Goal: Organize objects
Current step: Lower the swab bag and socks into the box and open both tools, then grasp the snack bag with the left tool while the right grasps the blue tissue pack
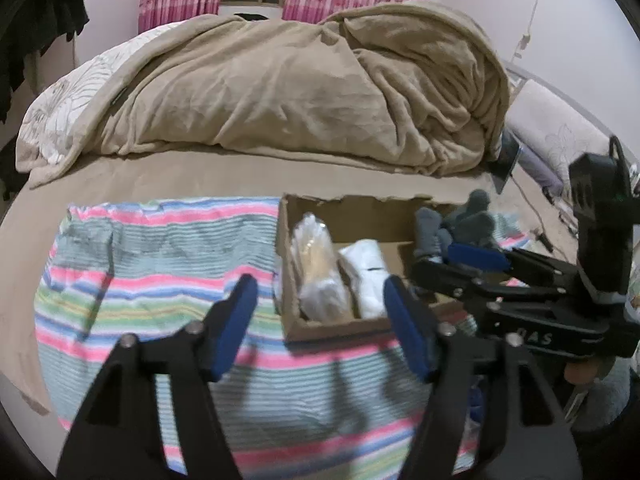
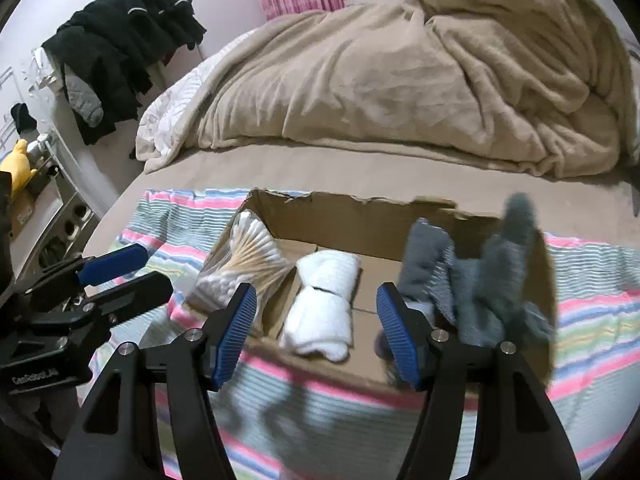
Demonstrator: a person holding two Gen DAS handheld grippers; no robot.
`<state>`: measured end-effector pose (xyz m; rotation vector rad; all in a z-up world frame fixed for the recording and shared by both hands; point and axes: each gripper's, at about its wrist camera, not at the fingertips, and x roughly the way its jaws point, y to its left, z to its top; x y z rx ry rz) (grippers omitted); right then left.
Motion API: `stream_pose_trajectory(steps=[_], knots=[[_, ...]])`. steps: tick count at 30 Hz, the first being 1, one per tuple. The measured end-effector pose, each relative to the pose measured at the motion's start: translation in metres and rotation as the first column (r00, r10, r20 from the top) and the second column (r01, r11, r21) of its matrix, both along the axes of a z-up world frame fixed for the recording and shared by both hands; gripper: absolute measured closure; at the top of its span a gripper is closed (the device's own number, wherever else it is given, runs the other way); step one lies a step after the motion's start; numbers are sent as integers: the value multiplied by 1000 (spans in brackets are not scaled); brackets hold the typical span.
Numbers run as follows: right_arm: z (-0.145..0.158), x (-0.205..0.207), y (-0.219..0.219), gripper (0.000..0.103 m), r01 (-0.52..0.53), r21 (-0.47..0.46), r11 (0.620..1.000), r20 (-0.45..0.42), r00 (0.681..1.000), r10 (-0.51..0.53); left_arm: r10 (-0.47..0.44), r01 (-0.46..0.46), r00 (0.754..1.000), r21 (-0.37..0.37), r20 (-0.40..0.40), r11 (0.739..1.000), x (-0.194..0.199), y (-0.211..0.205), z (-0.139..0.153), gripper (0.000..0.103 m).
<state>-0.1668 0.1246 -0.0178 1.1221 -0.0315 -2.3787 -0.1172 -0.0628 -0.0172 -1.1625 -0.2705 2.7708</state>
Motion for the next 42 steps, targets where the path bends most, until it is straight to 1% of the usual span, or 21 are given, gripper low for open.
stream_pose_trajectory(steps=[11, 14, 18, 29, 38, 42], knots=[[23, 49, 47, 36, 50, 21, 999, -52, 997, -49, -25, 25, 1000, 6, -2, 1000, 32, 27, 10, 33], [24, 59, 57, 31, 60, 23, 998, -54, 997, -59, -31, 31, 1000, 11, 0, 999, 39, 32, 11, 33], [22, 70, 68, 31, 74, 27, 997, -45, 996, -73, -40, 40, 999, 17, 6, 999, 49, 40, 10, 32], [-2, 97, 101, 31, 115, 48, 992, 6, 993, -115, -78, 76, 996, 25, 47, 997, 66, 63, -3, 32], [-29, 109, 120, 31, 131, 56, 990, 70, 988, -135, -97, 95, 991, 19, 92, 995, 74, 76, -22, 32], [-42, 112, 124, 31, 136, 63, 989, 97, 985, -142, -100, 98, 988, 24, 121, 995, 74, 80, -34, 32]])
